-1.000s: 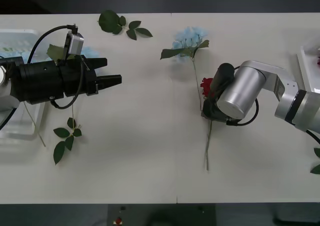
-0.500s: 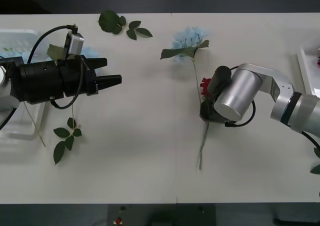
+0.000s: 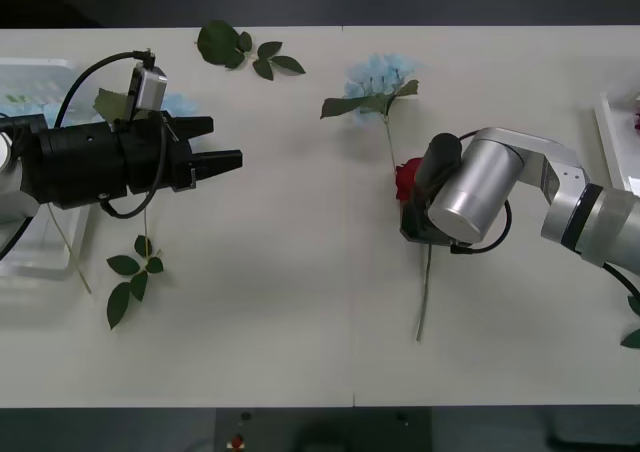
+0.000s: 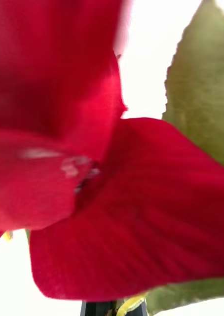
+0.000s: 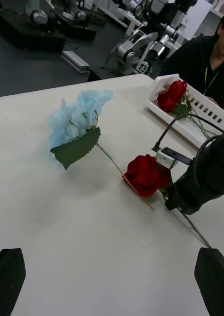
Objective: Put the red flowers into the right box and the blue flowers into the left box
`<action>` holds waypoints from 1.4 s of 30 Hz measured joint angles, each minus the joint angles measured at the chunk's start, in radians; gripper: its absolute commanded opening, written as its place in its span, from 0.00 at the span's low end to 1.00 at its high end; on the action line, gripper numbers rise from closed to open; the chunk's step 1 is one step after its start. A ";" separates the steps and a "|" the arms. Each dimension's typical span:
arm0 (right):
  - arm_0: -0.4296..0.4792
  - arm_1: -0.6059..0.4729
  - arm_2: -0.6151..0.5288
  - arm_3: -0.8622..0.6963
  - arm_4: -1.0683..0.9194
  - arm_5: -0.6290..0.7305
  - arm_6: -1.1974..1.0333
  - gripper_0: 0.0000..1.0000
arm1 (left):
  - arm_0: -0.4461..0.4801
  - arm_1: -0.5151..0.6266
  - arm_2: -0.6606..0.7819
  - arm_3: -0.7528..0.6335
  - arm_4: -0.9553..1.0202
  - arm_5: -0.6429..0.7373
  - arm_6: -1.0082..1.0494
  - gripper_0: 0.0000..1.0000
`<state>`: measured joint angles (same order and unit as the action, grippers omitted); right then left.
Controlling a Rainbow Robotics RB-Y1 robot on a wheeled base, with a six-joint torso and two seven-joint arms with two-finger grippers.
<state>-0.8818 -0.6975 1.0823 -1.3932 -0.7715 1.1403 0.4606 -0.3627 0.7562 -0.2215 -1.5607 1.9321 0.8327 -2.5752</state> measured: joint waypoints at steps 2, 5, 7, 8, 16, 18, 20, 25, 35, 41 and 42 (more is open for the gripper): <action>0.000 0.000 -0.002 0.000 0.000 0.000 0.000 0.00 | 0.000 0.000 0.000 0.000 0.000 0.000 -0.005 1.00; 0.000 -0.003 -0.023 0.000 -0.002 0.000 0.001 0.00 | 0.000 0.000 0.000 0.000 0.000 0.000 -0.037 1.00; 0.000 -0.016 -0.055 -0.004 -0.024 0.000 0.004 0.00 | 0.000 0.000 0.000 0.000 0.000 0.000 -0.039 1.00; 0.000 -0.029 -0.075 -0.010 -0.042 0.000 0.015 0.00 | 0.000 0.000 0.000 0.000 0.000 0.000 -0.039 1.00; 0.000 -0.265 -0.219 -0.095 -0.226 0.001 0.300 0.00 | 0.000 0.000 0.000 0.002 0.000 0.000 -0.039 1.00; 0.000 -0.330 -0.237 -0.105 -0.265 0.000 0.342 0.00 | 0.000 0.000 0.000 0.002 0.000 0.000 -0.039 1.00; 0.000 -0.393 -0.249 -0.108 -0.302 0.000 0.388 0.00 | 0.000 0.000 0.000 0.002 0.000 0.000 -0.039 1.00; 0.000 -0.506 -0.262 -0.074 -0.321 -0.032 0.585 0.00 | 0.000 0.000 0.000 0.002 0.000 0.000 -0.039 1.00; 0.000 -0.530 -0.267 0.219 -0.097 -0.167 0.850 0.00 | 0.000 0.000 0.002 0.003 0.000 0.001 -0.039 1.00; 0.000 -0.484 -0.348 0.427 0.053 -0.253 0.973 0.00 | 0.000 -0.053 0.075 0.003 -0.069 0.059 -0.039 1.00; 0.000 -0.476 -0.358 0.453 0.083 -0.276 0.992 0.00 | 0.000 -0.068 0.095 0.003 -0.094 0.073 -0.039 1.00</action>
<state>-0.8817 -1.1733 0.7242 -0.9406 -0.6889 0.8641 1.4526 -0.3624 0.6884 -0.1265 -1.5573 1.8376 0.9056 -2.6145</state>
